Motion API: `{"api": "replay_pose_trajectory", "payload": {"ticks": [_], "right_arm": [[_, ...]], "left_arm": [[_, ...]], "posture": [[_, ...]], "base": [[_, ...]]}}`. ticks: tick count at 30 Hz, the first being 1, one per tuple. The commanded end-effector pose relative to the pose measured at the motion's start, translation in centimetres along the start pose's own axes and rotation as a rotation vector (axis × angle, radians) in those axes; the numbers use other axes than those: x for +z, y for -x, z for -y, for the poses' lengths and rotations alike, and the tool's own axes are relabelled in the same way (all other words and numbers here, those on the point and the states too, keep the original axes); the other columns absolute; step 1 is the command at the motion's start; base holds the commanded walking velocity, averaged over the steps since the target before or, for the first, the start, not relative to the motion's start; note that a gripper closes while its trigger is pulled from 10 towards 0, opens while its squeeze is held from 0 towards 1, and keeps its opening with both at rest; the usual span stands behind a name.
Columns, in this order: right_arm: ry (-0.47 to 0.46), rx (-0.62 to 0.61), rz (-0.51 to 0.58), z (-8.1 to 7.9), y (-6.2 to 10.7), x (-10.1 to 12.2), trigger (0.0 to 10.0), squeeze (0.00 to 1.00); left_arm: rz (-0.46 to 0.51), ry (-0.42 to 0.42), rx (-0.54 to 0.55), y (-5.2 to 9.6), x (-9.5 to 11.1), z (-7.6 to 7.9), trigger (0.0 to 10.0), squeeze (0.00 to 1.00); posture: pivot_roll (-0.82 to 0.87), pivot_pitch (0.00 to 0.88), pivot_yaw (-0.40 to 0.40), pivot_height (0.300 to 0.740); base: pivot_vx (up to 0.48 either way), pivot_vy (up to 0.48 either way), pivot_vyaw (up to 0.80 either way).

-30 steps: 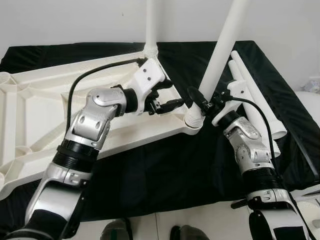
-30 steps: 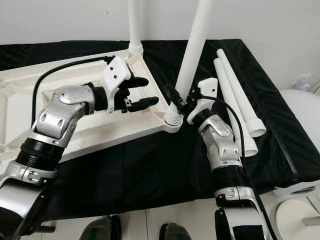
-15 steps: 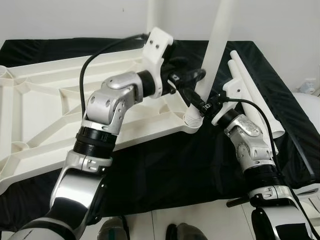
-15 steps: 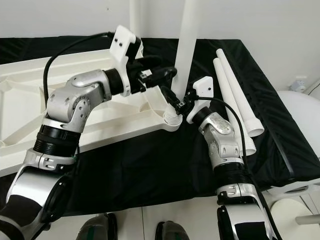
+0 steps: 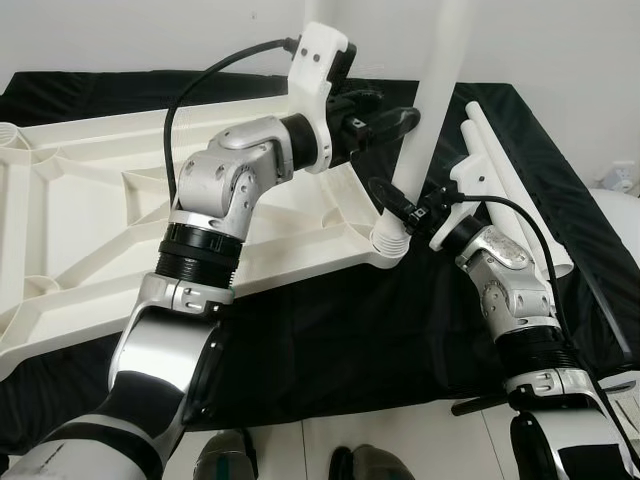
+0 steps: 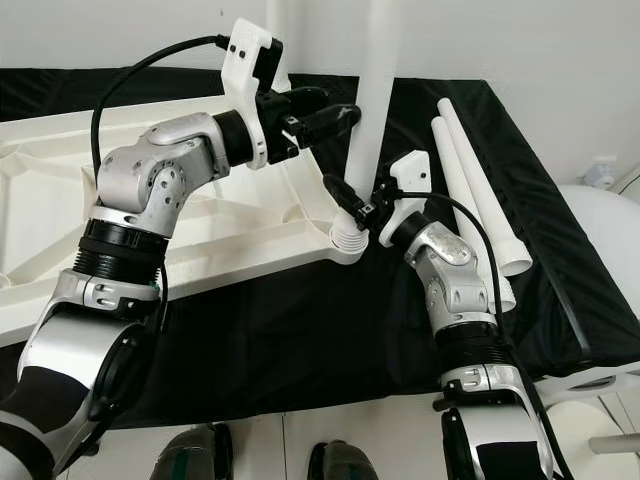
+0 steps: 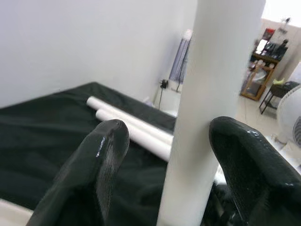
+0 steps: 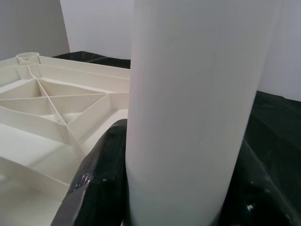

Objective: Building children table

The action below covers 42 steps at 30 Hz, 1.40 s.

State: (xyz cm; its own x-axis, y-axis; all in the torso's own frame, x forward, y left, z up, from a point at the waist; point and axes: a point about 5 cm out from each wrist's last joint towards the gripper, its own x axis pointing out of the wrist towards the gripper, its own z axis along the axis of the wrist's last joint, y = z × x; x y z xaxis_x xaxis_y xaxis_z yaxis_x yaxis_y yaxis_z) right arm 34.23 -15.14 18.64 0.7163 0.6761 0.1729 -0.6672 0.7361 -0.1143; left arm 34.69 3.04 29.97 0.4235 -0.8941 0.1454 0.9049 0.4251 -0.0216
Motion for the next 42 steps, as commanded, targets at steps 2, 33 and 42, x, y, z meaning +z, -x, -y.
{"api": "replay_pose_trajectory", "payload": {"ticks": [2, 33, 42], "right_arm": [[-0.008, 0.106, -0.082, -1.6, -0.5, -1.7, 10.0, 0.00], [0.063, 0.149, -0.106, -1.8, -0.9, -1.9, 10.0, 0.00], [0.070, 0.120, -0.101, -1.5, -0.9, -2.0, 10.0, 0.00]], "left_arm": [[0.029, -0.015, -0.074, -0.8, 1.0, 1.2, 10.0, 0.00], [-0.006, -0.022, -0.008, -2.9, 1.0, 1.2, 8.2, 0.00], [0.025, -0.005, 0.014, -2.6, 1.5, 0.7, 0.0, 0.00]], "posture": [[0.02, 0.052, -0.068, 0.740], [0.02, 0.000, -0.052, 0.740], [0.02, 0.000, -0.051, 0.740]], "base": [[0.000, 0.000, 0.00], [0.000, 0.000, 0.00], [0.000, 0.000, 0.00]]}}
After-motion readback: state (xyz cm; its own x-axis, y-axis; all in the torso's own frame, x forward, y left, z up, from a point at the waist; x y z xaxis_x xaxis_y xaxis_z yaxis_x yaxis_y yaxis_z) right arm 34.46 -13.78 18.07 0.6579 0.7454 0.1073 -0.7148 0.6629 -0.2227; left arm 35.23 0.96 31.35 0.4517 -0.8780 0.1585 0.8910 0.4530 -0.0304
